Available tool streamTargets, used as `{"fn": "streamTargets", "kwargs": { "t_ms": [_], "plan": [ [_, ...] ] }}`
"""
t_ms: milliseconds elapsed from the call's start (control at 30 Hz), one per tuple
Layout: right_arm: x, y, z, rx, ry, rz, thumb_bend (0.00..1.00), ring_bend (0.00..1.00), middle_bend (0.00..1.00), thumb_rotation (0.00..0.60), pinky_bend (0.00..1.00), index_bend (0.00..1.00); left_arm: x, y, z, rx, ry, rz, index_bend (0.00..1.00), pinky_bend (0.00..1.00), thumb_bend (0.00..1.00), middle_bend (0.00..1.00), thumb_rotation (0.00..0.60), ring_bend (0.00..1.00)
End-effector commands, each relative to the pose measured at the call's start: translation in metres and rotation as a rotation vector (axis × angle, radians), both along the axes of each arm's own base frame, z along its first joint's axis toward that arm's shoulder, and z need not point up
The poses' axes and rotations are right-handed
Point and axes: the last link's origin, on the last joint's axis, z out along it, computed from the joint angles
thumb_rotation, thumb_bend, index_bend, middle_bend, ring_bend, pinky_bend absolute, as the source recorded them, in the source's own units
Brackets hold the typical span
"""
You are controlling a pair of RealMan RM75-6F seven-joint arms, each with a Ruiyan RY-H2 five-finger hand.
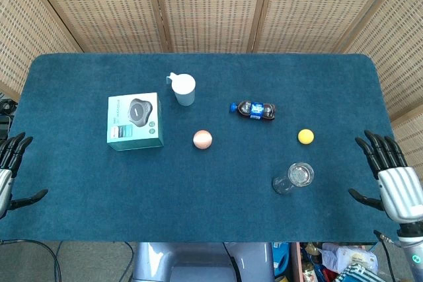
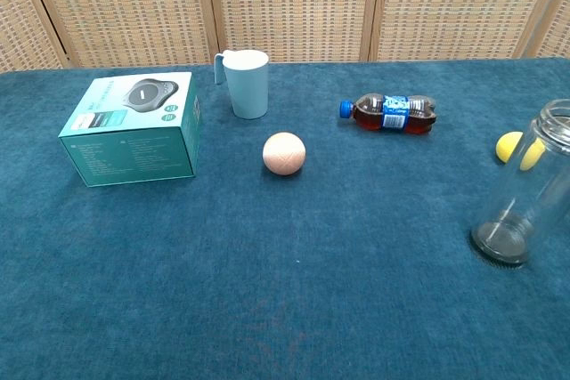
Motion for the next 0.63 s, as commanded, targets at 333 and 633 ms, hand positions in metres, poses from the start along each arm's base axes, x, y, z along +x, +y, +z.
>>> {"fn": "streamTargets", "kwargs": {
  "t_ms": [333, 633],
  "plan": [
    [-0.0148, 0.0217, -0.0176, -0.036, 0.007, -0.011, 0.00, 0.00, 0.00, 0.600, 0.00, 0.00, 0.0013, -0.0025, 0.0005, 0.007, 0.001, -0.006, 0.00, 0.00, 0.11, 0.00, 0.600, 0.00],
    [-0.0126, 0.0217, -0.0192, -0.034, 0.023, -0.014, 0.00, 0.00, 0.00, 0.600, 0.00, 0.00, -0.0026, -0.0033, 0.0051, 0.012, -0.017, 0.000, 0.00, 0.00, 0.11, 0.00, 0.600, 0.00]
  ]
}}
